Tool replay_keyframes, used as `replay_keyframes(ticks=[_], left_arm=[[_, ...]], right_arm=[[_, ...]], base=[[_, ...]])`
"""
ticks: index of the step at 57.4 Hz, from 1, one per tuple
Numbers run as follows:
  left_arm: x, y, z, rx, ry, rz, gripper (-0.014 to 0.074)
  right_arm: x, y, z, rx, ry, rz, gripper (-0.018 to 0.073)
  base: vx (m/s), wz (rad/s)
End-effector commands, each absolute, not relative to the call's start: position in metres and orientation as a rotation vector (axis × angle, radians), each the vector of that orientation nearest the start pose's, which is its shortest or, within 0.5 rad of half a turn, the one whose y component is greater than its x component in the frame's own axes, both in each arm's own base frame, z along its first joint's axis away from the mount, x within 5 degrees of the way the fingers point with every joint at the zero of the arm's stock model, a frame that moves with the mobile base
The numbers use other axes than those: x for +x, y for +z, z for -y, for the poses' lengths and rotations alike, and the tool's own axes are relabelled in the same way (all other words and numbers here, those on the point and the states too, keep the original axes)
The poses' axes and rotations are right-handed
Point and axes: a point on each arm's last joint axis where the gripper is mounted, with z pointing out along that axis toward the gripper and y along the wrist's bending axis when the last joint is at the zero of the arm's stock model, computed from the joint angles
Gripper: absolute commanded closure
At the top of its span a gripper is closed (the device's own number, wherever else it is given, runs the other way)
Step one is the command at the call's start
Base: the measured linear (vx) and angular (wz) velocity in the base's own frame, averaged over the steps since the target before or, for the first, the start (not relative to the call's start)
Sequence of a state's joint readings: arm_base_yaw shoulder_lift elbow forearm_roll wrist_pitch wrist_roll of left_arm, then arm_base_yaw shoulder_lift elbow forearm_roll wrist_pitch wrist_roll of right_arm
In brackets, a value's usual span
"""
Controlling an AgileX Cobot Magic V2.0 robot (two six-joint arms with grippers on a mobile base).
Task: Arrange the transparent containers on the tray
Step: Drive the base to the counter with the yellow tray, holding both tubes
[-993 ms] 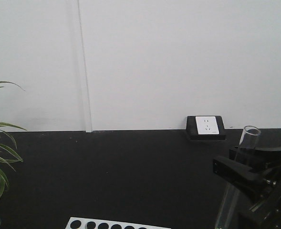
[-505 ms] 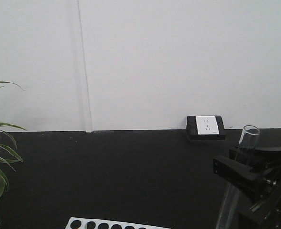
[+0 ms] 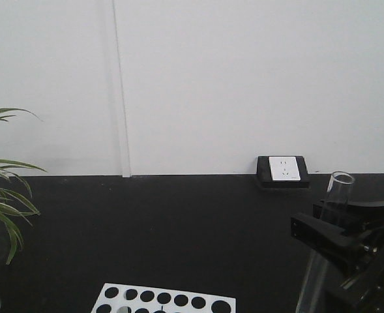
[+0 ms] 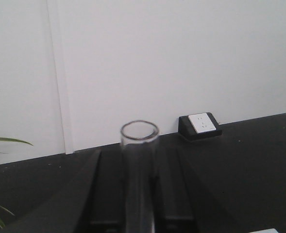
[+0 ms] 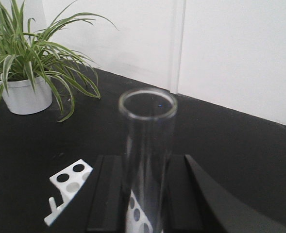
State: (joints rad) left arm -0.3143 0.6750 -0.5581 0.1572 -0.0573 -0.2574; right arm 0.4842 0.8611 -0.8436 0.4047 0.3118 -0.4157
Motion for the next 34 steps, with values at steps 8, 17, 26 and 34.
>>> replay_keyframes(ticks=[8, 17, 26, 34], left_arm=[[0.1360, 0.3666, 0.0465, 0.162, -0.368, -1.428, 0.0461], [0.1360, 0.3666, 0.0465, 0.162, -0.368, -1.428, 0.0461], [0.1360, 0.3666, 0.0465, 0.162, -0.368, -1.428, 0.0461], [0.1360, 0.3666, 0.0465, 0.162, -0.368, -1.428, 0.0461]], right_arm=[[0.1561, 0.4029, -0.0904, -0.492, 0.415, -1.614, 0.0445], [0.1561, 0.4029, -0.0904, -0.492, 0.415, -1.614, 0.0445], [0.1561, 0.4029, -0.0904, -0.492, 0.415, -1.614, 0.0445], [0.1561, 0.4029, -0.0904, -0.493, 0.415, -1.615, 0.0445]], base=[[-0.13, 0.02], [-0.18, 0.01], [-0.20, 0.00], [-0.21, 0.08]])
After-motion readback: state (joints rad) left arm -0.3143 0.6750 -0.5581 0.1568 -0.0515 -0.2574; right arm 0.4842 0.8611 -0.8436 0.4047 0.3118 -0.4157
